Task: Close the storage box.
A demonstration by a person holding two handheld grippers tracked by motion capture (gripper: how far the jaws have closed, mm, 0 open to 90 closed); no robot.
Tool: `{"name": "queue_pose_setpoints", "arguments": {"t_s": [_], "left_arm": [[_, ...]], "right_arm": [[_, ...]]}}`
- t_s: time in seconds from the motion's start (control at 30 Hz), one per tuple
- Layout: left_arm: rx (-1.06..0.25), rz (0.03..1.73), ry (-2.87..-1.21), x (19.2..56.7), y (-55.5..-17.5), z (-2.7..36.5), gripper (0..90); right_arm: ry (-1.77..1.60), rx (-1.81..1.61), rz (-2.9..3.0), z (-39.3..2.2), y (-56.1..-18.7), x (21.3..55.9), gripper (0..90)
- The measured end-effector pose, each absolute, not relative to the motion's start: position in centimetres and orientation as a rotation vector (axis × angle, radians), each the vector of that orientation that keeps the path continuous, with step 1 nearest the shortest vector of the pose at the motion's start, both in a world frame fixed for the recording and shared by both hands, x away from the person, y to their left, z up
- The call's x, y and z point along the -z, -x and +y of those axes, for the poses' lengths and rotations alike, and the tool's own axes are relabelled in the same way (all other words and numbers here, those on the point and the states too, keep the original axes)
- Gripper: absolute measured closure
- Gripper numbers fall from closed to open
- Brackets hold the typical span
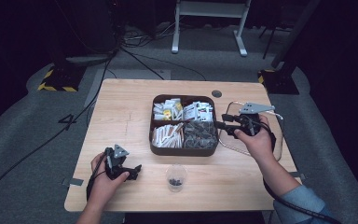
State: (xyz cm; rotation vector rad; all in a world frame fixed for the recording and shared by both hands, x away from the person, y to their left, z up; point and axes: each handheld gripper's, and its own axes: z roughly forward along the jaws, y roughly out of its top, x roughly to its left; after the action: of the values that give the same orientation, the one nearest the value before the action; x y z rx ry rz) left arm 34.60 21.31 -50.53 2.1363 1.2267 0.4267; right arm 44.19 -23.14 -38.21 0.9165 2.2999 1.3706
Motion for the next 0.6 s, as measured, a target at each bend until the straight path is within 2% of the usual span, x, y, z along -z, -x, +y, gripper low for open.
{"name": "queue_pose_setpoints", "arguments": {"t_s": [0.6], "left_arm": [[-0.43,1.224,-2.135,50.6,-34.6,21.3,0.4]], "right_arm": [[-1.154,-1.18,2.189,-29.9,-47.9,40.4,47.2]]}}
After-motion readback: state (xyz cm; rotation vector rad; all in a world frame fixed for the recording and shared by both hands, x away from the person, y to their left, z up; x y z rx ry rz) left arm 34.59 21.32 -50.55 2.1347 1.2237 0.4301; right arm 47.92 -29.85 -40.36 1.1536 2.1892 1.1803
